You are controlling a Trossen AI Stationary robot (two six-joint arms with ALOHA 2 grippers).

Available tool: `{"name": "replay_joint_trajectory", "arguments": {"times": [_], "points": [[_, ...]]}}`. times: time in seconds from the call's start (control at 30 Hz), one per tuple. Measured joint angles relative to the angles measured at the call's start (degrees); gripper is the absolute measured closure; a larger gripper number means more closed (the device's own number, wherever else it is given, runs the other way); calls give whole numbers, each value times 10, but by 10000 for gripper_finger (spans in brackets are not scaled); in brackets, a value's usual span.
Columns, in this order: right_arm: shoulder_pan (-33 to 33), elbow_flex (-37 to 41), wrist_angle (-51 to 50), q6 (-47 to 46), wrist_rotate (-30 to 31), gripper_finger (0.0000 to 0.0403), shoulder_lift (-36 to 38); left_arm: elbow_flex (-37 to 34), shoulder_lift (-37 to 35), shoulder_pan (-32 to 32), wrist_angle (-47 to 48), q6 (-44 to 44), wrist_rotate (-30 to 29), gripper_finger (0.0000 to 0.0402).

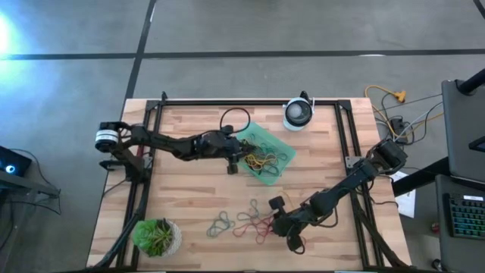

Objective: Pick and place rubber bands into bin
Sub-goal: Put the red rubber band into the blue bin

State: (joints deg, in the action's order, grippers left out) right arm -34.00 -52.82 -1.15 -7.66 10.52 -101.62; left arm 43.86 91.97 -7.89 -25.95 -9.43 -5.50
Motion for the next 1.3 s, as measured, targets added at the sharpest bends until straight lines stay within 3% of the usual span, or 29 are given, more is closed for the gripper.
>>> {"name": "replay_joint_trajectory", "arguments": {"times": [0.2,0.4,0.73,1.03,1.3], "points": [[0,21,-4,-33,2,326,0,1,-25,15,33,1,31,225],[1,77,74,-39,46,326,0,-2,-63,56,113,1,43,224],[5,86,147,-38,65,324,-1,-20,-108,143,116,6,43,224],[13,90,176,-43,58,280,-10,-34,-113,208,124,18,43,224],[17,85,211,-39,53,250,-61,-34,-113,216,131,19,38,223]]}}
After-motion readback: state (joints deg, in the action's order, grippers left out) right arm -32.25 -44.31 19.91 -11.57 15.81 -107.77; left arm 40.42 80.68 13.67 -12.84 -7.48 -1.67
